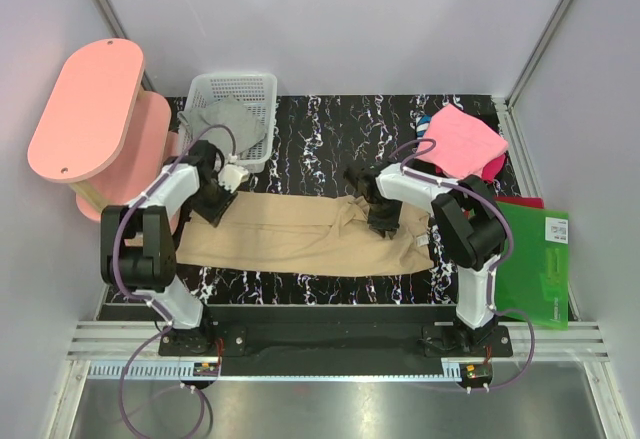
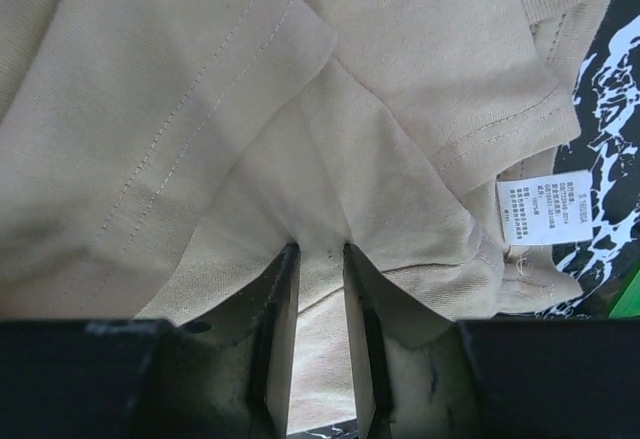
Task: Fold and stack the t-shirts
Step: Rotate the tshirt 60 degrees
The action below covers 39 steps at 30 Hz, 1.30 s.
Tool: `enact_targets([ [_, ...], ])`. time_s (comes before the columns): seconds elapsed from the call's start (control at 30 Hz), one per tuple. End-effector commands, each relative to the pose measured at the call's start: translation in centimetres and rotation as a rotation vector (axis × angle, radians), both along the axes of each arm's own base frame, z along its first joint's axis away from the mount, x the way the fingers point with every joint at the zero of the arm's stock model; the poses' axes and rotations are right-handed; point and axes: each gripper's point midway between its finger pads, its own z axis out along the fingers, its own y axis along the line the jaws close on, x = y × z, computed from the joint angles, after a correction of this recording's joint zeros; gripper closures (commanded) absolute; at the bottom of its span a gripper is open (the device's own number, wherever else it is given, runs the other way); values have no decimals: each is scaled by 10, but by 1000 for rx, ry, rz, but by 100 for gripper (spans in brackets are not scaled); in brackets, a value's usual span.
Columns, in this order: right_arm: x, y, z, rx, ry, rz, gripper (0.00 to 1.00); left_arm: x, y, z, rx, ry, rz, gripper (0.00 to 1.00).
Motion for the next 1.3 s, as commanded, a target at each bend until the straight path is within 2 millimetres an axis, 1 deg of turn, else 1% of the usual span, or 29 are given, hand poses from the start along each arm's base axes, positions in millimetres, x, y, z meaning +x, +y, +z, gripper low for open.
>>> enact_targets([
  [0.0,-16,-7,-27,-20,63,-50,68,38,-10,6,6,-68,-1,67],
  [0.07,-15,-7,-27,-22,58,-48,68,36,-16,-5,4,-32,-10,67],
  [0.13,-13,-6,-27,-21,56,-45,68,28,-17,-21,9,10,-18,67],
  [0.17,-12,-6,-28,-21,56,-46,68,27,-15,-26,19,14,-19,68],
  [0.2,-11,-6,-28,-21,57,-44,68,19,-13,-34,28,38,-25,68],
  [0.27,-6,-4,-28,-16,60,-42,68,14,-9,-43,51,43,-30,68],
  [0.3,-3,-8,-29,-19,69,-48,68,3,-5,-50,65,66,-33,68],
  [0.37,5,-7,-28,-6,69,-54,69,-2,1,-54,96,70,-41,68],
  [0.4,9,-8,-27,2,71,-63,69,-11,2,-57,100,87,-47,68],
  [0.43,13,-9,-26,3,69,-56,68,-16,3,-58,103,94,-54,68],
  [0.47,21,-6,-25,6,63,-56,68,-19,3,-58,103,99,-58,68],
  [0.53,31,-13,-25,0,71,-61,69,-32,4,-59,103,116,-71,68],
  [0.57,41,-12,-26,6,66,-65,69,-39,3,-58,96,136,-76,68],
  [0.63,52,-15,-29,17,85,-66,69,-51,1,-57,81,155,-81,68],
  [0.67,63,-13,-32,26,80,-65,69,-58,0,-56,74,170,-86,68],
  [0.73,74,-14,-36,35,94,-52,69,-67,-5,-53,41,174,-97,67],
  [0.77,87,-10,-41,50,89,-46,69,-76,-7,-52,24,196,-99,67],
  [0.83,99,-6,-44,66,100,-15,70,-80,-10,-48,5,194,-102,67],
  [0.87,115,-1,-44,80,83,-10,70,-85,-14,-45,-22,199,-106,67],
  [0.9,120,3,-44,105,98,17,71,-87,-16,-44,-32,200,-103,67],
  [0.93,138,11,-36,134,57,31,71,-88,-18,-43,-41,201,-101,67],
  [0.97,143,13,-43,147,69,40,72,-91,-23,-41,-67,205,-103,67],
  [1.03,152,16,-39,166,85,58,72,-93,-30,-37,-96,209,-104,67],
  [1.07,169,21,-36,179,54,68,72,-94,-38,-33,-129,212,-107,67],
  [1.1,170,18,-35,177,73,77,72,-95,-45,-31,-154,220,-113,67],
  [1.13,190,24,-18,202,9,85,72,-97,-52,-27,-194,231,-118,67],
  [1.17,192,22,-31,200,32,88,72,-101,-69,-17,-289,260,-119,66],
  [1.2,195,20,-29,219,43,97,72,-103,-76,-16,-310,286,-121,66],
  [1.27,211,20,-28,257,9,95,71,-98,-82,-14,-310,289,-125,67],
])
